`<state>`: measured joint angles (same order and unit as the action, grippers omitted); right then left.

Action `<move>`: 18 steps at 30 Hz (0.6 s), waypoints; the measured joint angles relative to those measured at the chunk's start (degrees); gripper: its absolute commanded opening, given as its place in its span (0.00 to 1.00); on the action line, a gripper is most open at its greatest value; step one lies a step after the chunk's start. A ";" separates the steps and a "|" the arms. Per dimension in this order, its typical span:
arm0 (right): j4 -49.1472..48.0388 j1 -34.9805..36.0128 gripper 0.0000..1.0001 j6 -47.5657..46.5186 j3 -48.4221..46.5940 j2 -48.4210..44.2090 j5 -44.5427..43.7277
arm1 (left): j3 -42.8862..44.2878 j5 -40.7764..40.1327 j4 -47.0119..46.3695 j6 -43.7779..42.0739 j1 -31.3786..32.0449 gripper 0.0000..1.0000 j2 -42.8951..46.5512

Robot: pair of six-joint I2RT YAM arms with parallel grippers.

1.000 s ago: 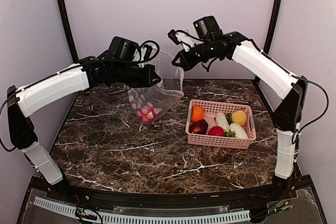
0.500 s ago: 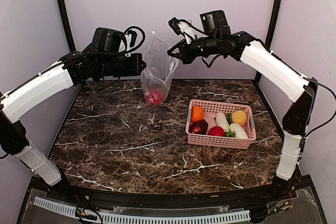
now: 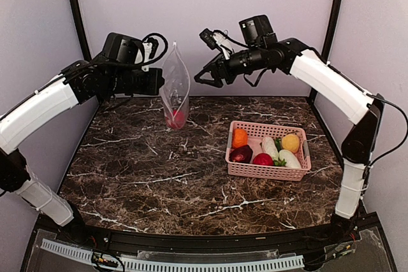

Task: Place the food in the zip-top bag and seal the zipper
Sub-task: Adjust the zipper food storage bag at the center of the board, then pick up the fake fruit from the bin.

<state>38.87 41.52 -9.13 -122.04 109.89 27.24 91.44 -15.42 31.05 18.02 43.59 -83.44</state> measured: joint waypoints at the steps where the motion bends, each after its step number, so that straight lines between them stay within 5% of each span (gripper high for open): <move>1: 0.42 -0.09 0.84 -0.72 0.02 -0.52 0.09 | 0.00 0.57 0.90 -0.68 0.00 0.01 -0.02; 11: 1.51 -6.91 0.78 -7.85 13.42 -19.39 1.40 | 1.86 3.78 8.17 -5.44 -0.09 0.01 -0.74; 18: 6.05 -18.10 0.68 -12.04 26.32 -20.46 1.14 | 10.56 1.53 15.67 -10.45 -0.09 0.01 -4.00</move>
<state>44.93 23.42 -21.17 -95.72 89.43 28.38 102.00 -13.89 46.72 7.57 43.51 -87.44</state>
